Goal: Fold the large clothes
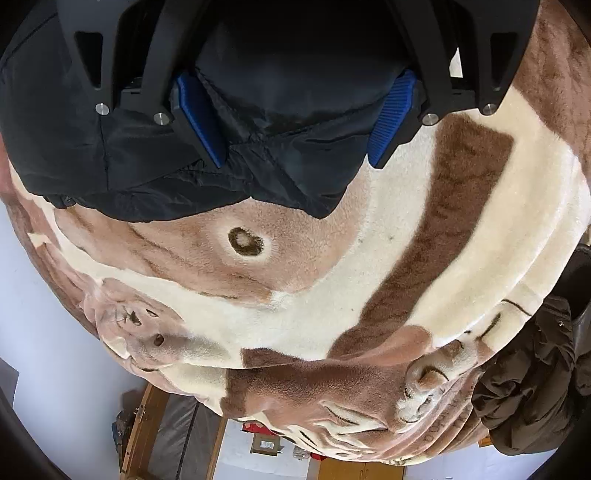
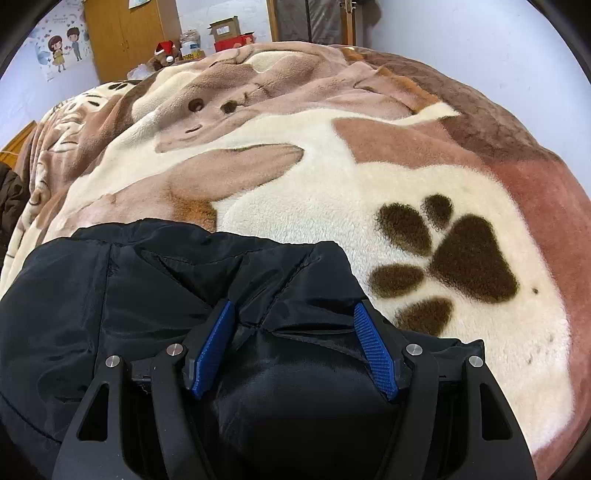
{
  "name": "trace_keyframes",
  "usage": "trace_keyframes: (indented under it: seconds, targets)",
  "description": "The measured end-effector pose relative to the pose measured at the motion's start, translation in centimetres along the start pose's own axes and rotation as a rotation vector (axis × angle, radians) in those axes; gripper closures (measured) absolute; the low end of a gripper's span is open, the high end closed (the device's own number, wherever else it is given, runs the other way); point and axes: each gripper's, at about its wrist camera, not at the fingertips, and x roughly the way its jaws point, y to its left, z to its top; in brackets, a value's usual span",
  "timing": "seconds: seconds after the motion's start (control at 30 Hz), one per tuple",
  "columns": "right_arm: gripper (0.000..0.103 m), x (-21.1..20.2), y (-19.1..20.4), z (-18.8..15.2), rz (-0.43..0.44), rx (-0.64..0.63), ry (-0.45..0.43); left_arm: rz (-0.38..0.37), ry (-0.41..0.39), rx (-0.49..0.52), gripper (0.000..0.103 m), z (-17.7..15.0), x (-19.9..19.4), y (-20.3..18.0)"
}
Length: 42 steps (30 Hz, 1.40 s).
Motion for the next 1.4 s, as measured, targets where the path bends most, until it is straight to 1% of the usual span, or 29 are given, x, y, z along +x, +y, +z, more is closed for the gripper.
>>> trace_keyframes:
  seconds: [0.07,0.1,0.17,0.23,0.27,0.33,0.4,0.43,0.47,0.53,0.57,0.6,0.63,0.67,0.7,0.77,0.83,0.87,0.9,0.97,1.03,1.07,1.13,1.17,1.23,1.3,1.4]
  targets:
    - [0.036,-0.4,-0.2,0.4,0.01,0.013,0.027,0.014,0.016,0.006,0.021,0.4,-0.5,-0.1]
    - [0.036,-1.0,-0.3,0.7,0.017,0.019,0.045,0.021,0.022,0.01,0.023,0.7,-1.0,-0.2]
    - [0.037,-2.8,-0.3,1.0,0.014,0.015,0.042,0.02,0.012,0.02,0.024,1.1,-2.8,-0.3]
    - [0.04,-5.4,0.0,1.2,0.013,0.006,-0.011,0.006,-0.028,0.029,0.027,1.5,-5.2,-0.6]
    - [0.045,-6.6,0.3,1.2,0.027,0.006,-0.041,-0.008,-0.057,0.033,0.028,1.7,-6.6,-0.9]
    - [0.047,-9.4,1.3,1.1,0.077,0.011,-0.119,-0.047,-0.117,0.039,0.028,2.1,-9.3,-1.8]
    - [0.047,-10.9,2.7,0.8,0.12,0.005,-0.155,-0.092,-0.153,0.049,0.028,2.1,-11.2,-3.0]
    - [0.047,-11.3,3.4,0.6,0.139,-0.008,-0.156,-0.117,-0.163,0.055,0.028,2.1,-12.0,-3.8]
    - [0.047,-11.6,4.3,0.5,0.152,-0.027,-0.158,-0.126,-0.174,0.063,0.028,2.0,-12.7,-4.5]
    - [0.047,-12.0,5.9,0.2,0.149,-0.074,-0.172,-0.137,-0.213,0.095,0.033,2.0,-13.9,-5.9]
    - [0.047,-11.9,6.4,0.3,0.159,-0.086,-0.171,-0.12,-0.231,0.109,0.035,2.0,-14.4,-6.4]
    - [0.047,-11.7,6.5,0.3,0.176,-0.091,-0.162,-0.074,-0.265,0.122,0.035,2.1,-14.9,-6.7]
    - [0.047,-11.2,6.7,0.2,0.178,-0.097,-0.141,-0.033,-0.29,0.125,0.035,2.1,-15.2,-6.6]
    - [0.047,-10.7,6.5,0.1,0.167,-0.099,-0.125,-0.008,-0.296,0.113,0.035,2.2,-15.2,-6.3]
    - [0.047,-10.0,6.3,-0.1,0.166,-0.096,-0.108,-0.031,-0.277,0.087,0.036,2.4,-15.0,-5.8]
    - [0.047,-8.3,5.9,-0.5,0.161,-0.08,-0.069,-0.138,-0.224,0.067,0.036,2.4,-14.3,-5.6]
    - [0.047,-6.6,5.5,-0.9,0.161,-0.067,-0.039,-0.197,-0.184,0.133,0.036,1.8,-13.3,-7.6]
    - [0.047,-5.6,5.2,-0.9,0.162,-0.043,-0.024,-0.239,-0.157,0.165,0.036,1.5,-12.5,-8.7]
    - [0.047,-5.2,5.1,-0.8,0.16,-0.031,-0.014,-0.266,-0.124,0.19,0.036,1.1,-11.5,-9.8]
    - [0.049,-5.7,5.1,-0.4,0.155,-0.026,-0.009,-0.296,-0.065,0.221,0.036,0.8,-9.5,-11.8]
    - [0.051,-7.1,5.1,-0.1,0.151,-0.049,-0.045,-0.305,-0.012,0.234,0.036,0.8,-7.6,-13.2]
    - [0.051,-7.3,4.8,-0.1,0.135,-0.057,-0.059,-0.295,0.01,0.249,0.036,0.7,-6.5,-13.7]
    - [0.051,-6.4,3.5,0.0,0.116,-0.033,-0.043,-0.262,0.062,0.242,0.035,0.2,-4.1,-14.0]
    - [0.053,-5.6,2.9,0.0,0.12,-0.012,-0.024,-0.268,0.088,0.219,0.035,-0.1,-2.8,-13.7]
    - [0.055,-4.2,2.3,-0.4,0.1,-0.022,-0.016,-0.279,0.086,0.202,0.035,-0.7,-1.8,-13.5]
    - [0.055,-3.2,2.8,-0.8,0.066,-0.045,-0.028,-0.265,0.074,0.213,0.035,-1.3,-1.3,-13.9]
    - [0.056,-2.4,2.8,-1.2,0.064,-0.036,-0.042,-0.252,0.06,0.222,0.035,-2.0,-0.9,-14.0]
